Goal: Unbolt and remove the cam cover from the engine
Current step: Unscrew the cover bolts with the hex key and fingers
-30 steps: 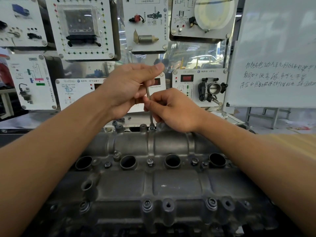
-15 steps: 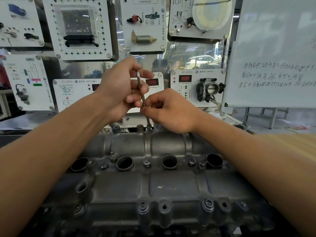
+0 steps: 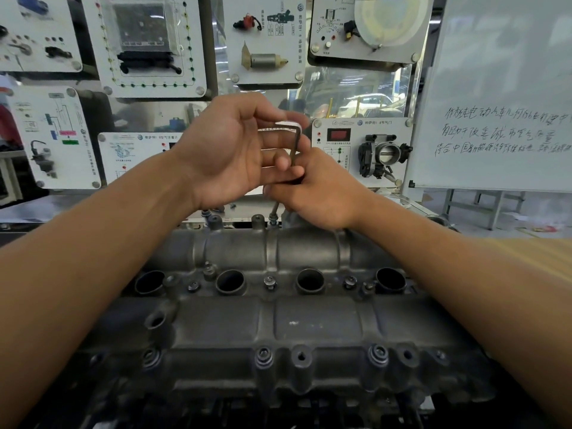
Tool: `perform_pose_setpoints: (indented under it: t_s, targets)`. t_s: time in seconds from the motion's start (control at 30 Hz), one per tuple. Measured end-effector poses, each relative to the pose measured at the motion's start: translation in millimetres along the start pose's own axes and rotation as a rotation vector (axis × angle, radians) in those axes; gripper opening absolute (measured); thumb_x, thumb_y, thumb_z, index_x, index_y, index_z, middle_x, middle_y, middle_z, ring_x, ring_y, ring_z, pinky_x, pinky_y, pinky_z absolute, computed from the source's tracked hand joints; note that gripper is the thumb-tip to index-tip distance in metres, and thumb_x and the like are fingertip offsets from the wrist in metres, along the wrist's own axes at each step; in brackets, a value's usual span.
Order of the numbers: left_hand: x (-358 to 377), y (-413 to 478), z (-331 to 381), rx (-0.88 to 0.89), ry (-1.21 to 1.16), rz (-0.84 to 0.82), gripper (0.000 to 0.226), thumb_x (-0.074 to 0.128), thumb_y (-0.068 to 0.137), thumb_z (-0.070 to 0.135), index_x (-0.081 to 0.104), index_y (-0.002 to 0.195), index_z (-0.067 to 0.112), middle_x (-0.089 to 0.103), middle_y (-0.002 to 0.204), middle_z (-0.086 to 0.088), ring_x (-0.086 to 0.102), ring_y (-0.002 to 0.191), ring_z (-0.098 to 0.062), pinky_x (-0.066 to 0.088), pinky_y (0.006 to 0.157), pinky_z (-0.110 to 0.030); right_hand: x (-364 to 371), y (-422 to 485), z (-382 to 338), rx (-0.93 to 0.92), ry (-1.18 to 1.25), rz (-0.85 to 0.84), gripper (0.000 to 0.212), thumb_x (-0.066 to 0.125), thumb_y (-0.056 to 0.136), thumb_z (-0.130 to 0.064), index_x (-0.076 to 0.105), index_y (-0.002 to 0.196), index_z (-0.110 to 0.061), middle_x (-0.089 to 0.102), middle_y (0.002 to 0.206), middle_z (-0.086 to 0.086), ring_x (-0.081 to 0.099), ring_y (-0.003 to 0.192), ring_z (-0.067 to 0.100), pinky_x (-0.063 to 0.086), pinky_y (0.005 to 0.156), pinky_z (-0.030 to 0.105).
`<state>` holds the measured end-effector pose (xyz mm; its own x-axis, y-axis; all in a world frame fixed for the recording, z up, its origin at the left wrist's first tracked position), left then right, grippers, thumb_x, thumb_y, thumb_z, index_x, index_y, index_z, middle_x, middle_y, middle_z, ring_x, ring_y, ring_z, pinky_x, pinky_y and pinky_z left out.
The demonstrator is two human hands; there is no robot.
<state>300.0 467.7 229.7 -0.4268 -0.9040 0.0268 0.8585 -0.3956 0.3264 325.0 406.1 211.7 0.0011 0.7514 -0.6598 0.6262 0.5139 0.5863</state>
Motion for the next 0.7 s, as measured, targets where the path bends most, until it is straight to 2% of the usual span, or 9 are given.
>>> perform_pose_setpoints:
  t_s: [0.1, 0.23, 0.37, 0.47, 0.57, 0.63, 0.7]
  targets:
    - [-1.2, -0.7, 0.3, 0.004, 0.007, 0.001, 0.032, 0.055, 0.076, 0.019, 0.063, 0.104, 0.005, 0.063, 0.086, -0.010, 0.050, 0.060, -0.016, 0.057, 0.074, -0.031, -0.8, -0.1, -0.3, -0.006, -0.005, 0.014, 0.024, 0.063, 0.086, -0.006, 0.056, 0.067, 0.007, 0.055, 0.059, 0.014, 0.047, 0.055, 0.012, 0.043, 0.056, 0.032]
    - [-3.8, 0.0, 1.0, 0.026, 0.070, 0.030, 0.036, 0.066, 0.080, 0.016, 0.061, 0.115, 0.008, 0.061, 0.086, -0.005, 0.049, 0.058, -0.010, 0.059, 0.076, -0.029, -0.9, 0.0, 1.8, 0.006, 0.033, 0.022, 0.031, 0.063, 0.086, -0.005, 0.050, 0.058, -0.004, 0.048, 0.054, 0.007, 0.041, 0.051, 0.011, 0.037, 0.053, 0.027]
    - [-11.2, 0.8, 6.2, 0.079, 0.220, 0.155, 0.039, 0.074, 0.071, 0.027, 0.066, 0.105, 0.012, 0.056, 0.079, 0.001, 0.042, 0.050, -0.006, 0.054, 0.060, -0.023, 1.5, 0.5, 2.8, 0.023, 0.063, 0.001, 0.038, 0.065, 0.087, -0.008, 0.045, 0.055, -0.013, 0.043, 0.051, 0.001, 0.036, 0.048, 0.009, 0.035, 0.055, 0.026]
    - [-22.9, -0.2, 9.2, 0.106, 0.298, 0.303, 0.029, 0.077, 0.075, 0.032, 0.066, 0.096, 0.015, 0.051, 0.068, 0.004, 0.033, 0.042, -0.005, 0.041, 0.046, -0.020, 2.9, 0.4, 1.4, 0.023, 0.060, -0.021, 0.044, 0.068, 0.088, -0.013, 0.049, 0.049, -0.020, 0.041, 0.046, -0.007, 0.034, 0.044, 0.005, 0.033, 0.055, 0.024]
    - [-35.1, -1.5, 9.6, 0.083, 0.330, 0.422, 0.017, 0.067, 0.093, 0.031, 0.064, 0.092, 0.015, 0.048, 0.060, 0.003, 0.026, 0.036, -0.007, 0.032, 0.038, -0.020, 5.5, -2.2, -3.4, -0.004, 0.055, -0.056, 0.033, 0.068, 0.091, -0.016, 0.064, 0.058, -0.014, 0.043, 0.049, 0.001, 0.032, 0.045, 0.007, 0.033, 0.053, 0.024]
    - [-39.6, -2.5, 9.4, 0.066, 0.302, 0.454, 0.015, 0.059, 0.095, 0.027, 0.061, 0.092, 0.012, 0.048, 0.057, 0.001, 0.023, 0.034, -0.008, 0.029, 0.036, -0.020, 5.8, -3.5, -5.6, -0.013, 0.064, -0.063, 0.029, 0.068, 0.091, -0.016, 0.067, 0.065, -0.005, 0.041, 0.051, 0.005, 0.031, 0.045, 0.008, 0.031, 0.052, 0.022]
    - [-41.4, -3.5, 9.3, 0.054, 0.247, 0.462, 0.016, 0.052, 0.094, 0.023, 0.061, 0.093, 0.010, 0.050, 0.057, -0.002, 0.022, 0.034, -0.010, 0.028, 0.036, -0.021, 5.6, -4.0, -6.6, -0.017, 0.058, -0.064, 0.030, 0.068, 0.091, -0.015, 0.067, 0.065, -0.003, 0.040, 0.052, 0.006, 0.030, 0.047, 0.008, 0.030, 0.053, 0.023]
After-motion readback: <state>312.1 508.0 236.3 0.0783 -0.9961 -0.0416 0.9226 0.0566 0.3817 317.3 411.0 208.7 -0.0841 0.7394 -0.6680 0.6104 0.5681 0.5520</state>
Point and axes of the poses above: each hand's wrist, its own y-axis towards the middle knuckle, its own x-axis out of the palm, z = x × y, the point moved 9 cm from there along y, towards the middle knuckle
